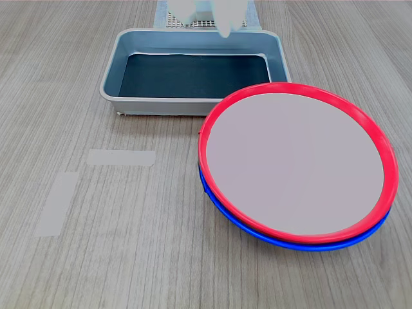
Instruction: Lift the stacked dish and set it down on the table.
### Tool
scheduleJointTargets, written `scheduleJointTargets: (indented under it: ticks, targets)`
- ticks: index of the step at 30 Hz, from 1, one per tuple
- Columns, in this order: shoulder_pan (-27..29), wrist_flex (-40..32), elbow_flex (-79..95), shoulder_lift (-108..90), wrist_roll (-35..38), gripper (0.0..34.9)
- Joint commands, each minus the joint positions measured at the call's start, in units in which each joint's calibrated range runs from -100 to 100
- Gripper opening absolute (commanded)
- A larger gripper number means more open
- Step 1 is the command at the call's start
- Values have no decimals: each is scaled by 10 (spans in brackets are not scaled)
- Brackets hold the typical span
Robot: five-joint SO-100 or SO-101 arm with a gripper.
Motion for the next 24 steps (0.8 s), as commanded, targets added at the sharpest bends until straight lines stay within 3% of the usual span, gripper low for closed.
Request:
scheduleJointTargets:
  ticks: [1,24]
  targets:
    - [-13,-6,-107,104,12,121]
    - [-42,-101,-257,391,28,125]
